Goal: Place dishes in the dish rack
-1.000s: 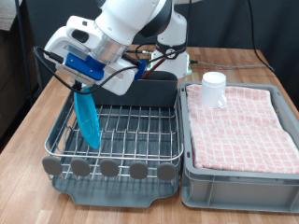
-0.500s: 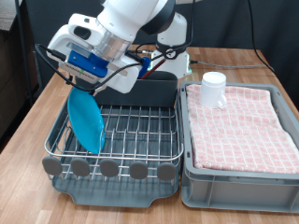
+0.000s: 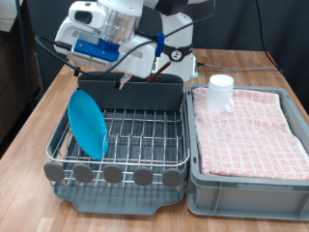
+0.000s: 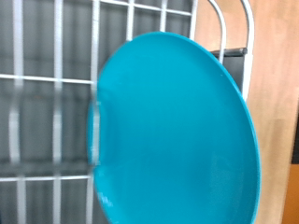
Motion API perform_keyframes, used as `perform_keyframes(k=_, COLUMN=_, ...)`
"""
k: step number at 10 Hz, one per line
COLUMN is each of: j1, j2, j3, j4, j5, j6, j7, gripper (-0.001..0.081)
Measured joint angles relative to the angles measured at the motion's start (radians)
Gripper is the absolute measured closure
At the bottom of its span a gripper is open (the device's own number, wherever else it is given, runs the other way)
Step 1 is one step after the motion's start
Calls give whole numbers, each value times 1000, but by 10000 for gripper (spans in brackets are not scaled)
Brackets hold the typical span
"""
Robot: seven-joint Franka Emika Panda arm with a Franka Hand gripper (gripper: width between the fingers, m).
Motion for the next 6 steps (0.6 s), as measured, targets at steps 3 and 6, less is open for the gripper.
perform_keyframes(k=3, j1=2, j2=-93, j3=14, j4=35, j5=54, j6=-109, j7=-39, gripper=4)
perform_keyframes(k=6, j1=14, j2=-155, j3=47, j4=47, j5=54, j6=-167, j7=-68, gripper=4)
